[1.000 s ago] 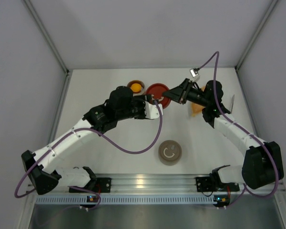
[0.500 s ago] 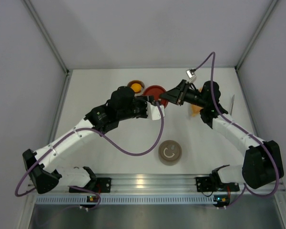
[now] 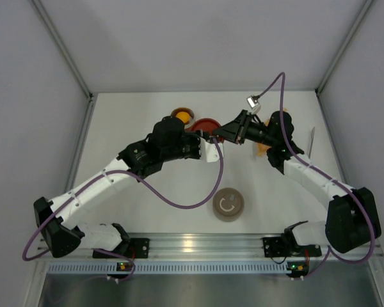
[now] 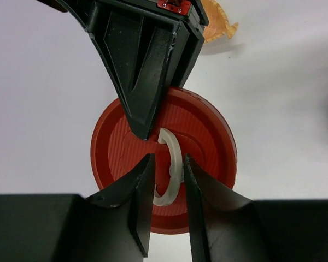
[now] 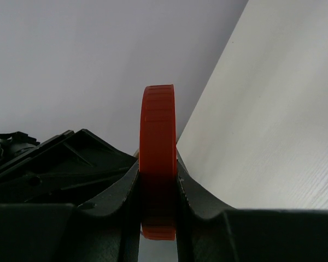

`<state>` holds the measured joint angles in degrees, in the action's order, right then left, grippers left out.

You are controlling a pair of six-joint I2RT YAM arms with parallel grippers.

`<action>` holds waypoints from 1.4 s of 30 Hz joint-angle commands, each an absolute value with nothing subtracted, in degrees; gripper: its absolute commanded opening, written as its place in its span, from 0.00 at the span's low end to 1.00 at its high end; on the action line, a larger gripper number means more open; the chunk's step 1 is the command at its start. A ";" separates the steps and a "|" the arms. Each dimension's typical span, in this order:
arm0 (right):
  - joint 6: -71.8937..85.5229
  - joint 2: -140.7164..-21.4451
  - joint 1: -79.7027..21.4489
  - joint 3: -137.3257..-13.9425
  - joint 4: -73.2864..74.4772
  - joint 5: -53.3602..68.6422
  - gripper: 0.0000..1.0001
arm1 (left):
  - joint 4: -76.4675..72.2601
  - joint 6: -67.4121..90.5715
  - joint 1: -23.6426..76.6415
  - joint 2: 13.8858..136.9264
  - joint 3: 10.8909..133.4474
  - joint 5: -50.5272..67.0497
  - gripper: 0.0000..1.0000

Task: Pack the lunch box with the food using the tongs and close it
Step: Pick up the box lid from the center of the board, then move the packing box to the center of the board.

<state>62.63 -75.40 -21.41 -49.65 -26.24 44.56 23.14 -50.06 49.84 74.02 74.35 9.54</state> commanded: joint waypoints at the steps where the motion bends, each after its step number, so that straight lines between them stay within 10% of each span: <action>1: 63.19 -73.74 -22.50 -49.83 -31.99 45.61 0.00 | 20.83 -51.68 50.10 74.44 73.83 8.53 0.32; 17: 57.04 -72.16 -23.73 -50.62 -27.87 47.72 0.00 | 20.83 -54.32 50.01 72.33 69.70 4.92 0.27; 28: 54.14 -72.16 -24.17 -50.71 -25.23 48.69 0.00 | 24.25 -49.40 50.01 73.56 74.43 5.27 0.00; 29: 53.97 -72.25 -24.08 -50.97 -24.62 48.69 0.06 | 25.39 -47.57 50.01 74.09 75.57 5.88 0.00; 33: 48.89 -73.03 -21.98 -55.17 -18.30 49.57 0.99 | 33.20 -40.80 50.01 77.60 83.21 2.76 0.00; 42: 29.82 -79.01 0.16 -73.73 12.99 53.79 0.99 | 52.27 -21.02 41.41 101.40 108.07 -3.96 0.00</action>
